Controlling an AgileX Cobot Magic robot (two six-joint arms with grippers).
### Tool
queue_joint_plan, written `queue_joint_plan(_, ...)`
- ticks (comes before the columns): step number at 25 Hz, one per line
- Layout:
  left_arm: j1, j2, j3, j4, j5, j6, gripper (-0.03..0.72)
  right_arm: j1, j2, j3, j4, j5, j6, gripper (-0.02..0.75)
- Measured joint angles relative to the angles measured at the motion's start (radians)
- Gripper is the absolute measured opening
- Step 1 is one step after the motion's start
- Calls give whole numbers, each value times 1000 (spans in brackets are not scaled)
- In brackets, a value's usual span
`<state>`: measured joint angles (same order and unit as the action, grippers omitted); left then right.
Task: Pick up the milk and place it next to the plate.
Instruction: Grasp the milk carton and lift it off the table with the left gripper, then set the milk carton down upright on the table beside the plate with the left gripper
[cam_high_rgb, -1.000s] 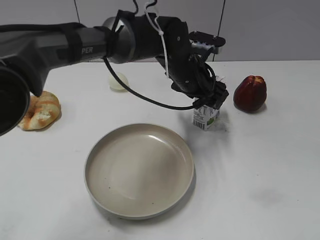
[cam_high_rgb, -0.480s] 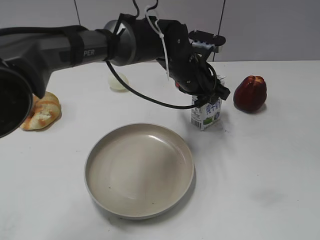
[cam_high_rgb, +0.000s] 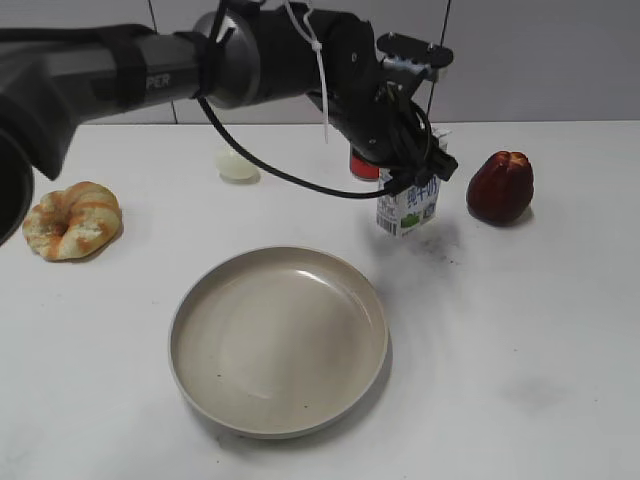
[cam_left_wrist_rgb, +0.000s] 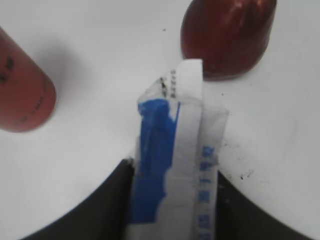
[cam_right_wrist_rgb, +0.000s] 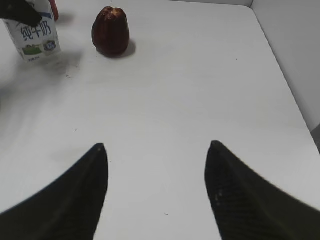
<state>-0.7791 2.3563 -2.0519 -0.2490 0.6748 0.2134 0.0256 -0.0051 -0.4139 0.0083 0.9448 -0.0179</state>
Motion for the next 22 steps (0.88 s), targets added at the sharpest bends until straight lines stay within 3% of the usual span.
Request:
queue_joint_plan(7, 13, -146, 0, 71, 99, 0, 295, 0, 0, 0, 0, 0, 0, 466)
queue_joint_plan(11, 57, -253, 0, 132, 225, 0, 295, 0, 0, 0, 0, 0, 0, 466)
queue_joint_plan(17, 201, -459, 30, 151, 344, -3, 295, 0, 0, 0, 0, 0, 0, 466)
queue_joint_plan(22, 360, -674, 229, 166, 374, -17, 295, 0, 0, 0, 0, 0, 0, 466)
